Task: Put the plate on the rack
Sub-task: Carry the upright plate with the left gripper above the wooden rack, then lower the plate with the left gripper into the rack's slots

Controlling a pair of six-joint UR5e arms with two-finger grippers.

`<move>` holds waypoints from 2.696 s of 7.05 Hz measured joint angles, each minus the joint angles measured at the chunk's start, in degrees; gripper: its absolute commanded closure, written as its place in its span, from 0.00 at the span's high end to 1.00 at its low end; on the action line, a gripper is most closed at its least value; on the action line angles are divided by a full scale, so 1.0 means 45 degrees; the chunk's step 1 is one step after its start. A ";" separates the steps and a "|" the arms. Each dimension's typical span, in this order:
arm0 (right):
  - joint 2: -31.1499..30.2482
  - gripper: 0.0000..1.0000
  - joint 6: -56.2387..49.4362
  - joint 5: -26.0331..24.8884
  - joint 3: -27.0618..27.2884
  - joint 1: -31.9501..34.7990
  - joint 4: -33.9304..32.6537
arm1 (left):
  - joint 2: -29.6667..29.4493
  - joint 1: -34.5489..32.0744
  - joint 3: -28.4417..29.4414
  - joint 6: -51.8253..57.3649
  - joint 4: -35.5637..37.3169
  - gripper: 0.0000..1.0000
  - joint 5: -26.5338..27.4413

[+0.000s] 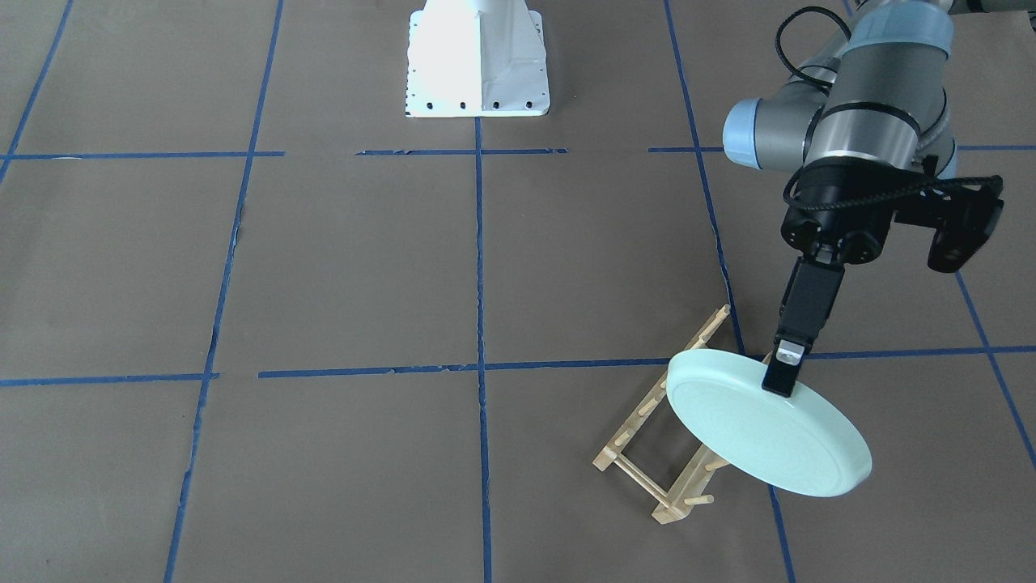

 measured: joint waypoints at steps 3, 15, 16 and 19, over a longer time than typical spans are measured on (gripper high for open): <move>0.0000 1.00 0.0001 0.0000 0.0000 0.0000 0.0000 | -0.0452 -0.0067 0.1150 -0.0276 -0.0412 0.00 0.0377; 0.0000 1.00 -0.0007 0.0000 0.0000 0.0000 0.0000 | -0.0260 0.1592 0.1564 -0.0269 -0.0828 0.00 0.1437; 0.0000 1.00 -0.0006 0.0000 0.0000 0.0000 0.0000 | -0.0256 0.1667 0.1644 -0.0271 -0.0834 0.00 0.1508; 0.0000 1.00 0.0002 0.0000 0.0000 0.0000 0.0000 | -0.0242 0.1737 0.1857 -0.0272 -0.0952 0.58 0.1516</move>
